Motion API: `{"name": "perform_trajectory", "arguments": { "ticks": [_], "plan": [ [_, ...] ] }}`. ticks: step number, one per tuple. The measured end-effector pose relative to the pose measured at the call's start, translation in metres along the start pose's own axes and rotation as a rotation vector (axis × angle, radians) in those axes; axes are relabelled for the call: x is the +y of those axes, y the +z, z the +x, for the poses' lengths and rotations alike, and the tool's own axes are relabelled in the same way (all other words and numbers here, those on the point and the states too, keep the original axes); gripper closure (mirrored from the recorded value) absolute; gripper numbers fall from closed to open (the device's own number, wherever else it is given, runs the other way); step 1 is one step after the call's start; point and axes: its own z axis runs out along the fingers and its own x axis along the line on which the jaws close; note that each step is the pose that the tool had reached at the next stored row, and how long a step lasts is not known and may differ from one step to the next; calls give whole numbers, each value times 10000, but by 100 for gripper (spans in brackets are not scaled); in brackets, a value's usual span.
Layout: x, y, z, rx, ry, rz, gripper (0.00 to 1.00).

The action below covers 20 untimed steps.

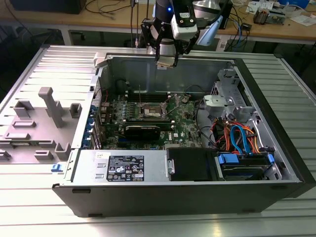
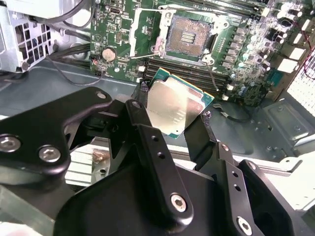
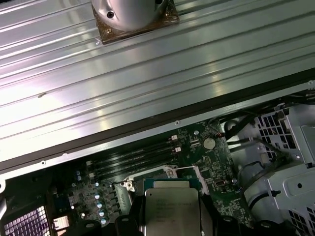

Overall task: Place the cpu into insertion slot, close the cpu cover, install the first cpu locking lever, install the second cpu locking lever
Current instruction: 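Place the cpu into insertion slot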

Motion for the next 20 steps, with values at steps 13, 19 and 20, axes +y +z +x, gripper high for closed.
{"name": "perform_trajectory", "arguments": {
  "ticks": [13,19,20],
  "plan": [
    [0,0,0,-12,134,-2,45],
    [0,1,0,-20,224,-4,45],
    [0,1,0,-22,248,-5,45]
  ]
}}
